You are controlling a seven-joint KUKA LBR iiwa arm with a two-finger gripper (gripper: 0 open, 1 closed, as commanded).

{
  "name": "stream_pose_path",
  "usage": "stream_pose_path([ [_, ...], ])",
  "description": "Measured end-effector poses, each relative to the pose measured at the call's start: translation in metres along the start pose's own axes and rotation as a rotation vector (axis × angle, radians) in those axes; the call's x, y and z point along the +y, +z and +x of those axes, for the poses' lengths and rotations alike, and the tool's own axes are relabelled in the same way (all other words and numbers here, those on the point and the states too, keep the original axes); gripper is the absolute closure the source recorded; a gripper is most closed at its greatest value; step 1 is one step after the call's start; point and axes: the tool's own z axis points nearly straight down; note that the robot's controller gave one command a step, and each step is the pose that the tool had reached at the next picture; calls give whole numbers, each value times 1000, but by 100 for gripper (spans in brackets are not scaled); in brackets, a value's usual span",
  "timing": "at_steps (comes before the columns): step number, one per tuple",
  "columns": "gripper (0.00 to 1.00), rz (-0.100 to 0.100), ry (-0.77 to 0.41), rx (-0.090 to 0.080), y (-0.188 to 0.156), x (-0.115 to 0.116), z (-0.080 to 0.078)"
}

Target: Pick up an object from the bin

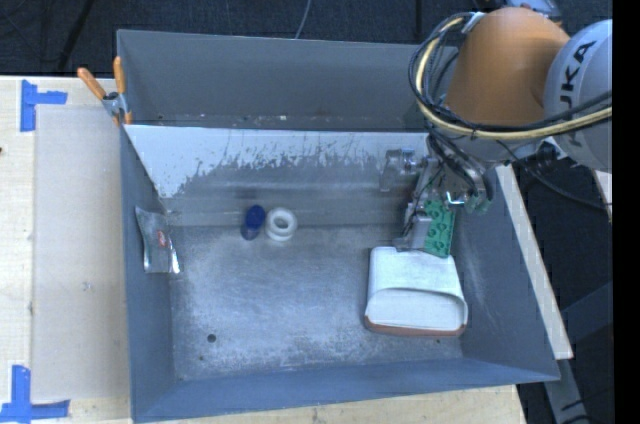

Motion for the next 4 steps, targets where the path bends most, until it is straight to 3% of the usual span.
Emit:
stream_pose_path([
  [1, 0, 0, -328, -1, 84, 7, 50],
  [2, 0, -1, -563, -8, 134, -48, 41],
  [3, 100, -2, -564, -6, 135, -48, 42],
  [4, 100, 7, -867, -13, -23, -68, 54],
])
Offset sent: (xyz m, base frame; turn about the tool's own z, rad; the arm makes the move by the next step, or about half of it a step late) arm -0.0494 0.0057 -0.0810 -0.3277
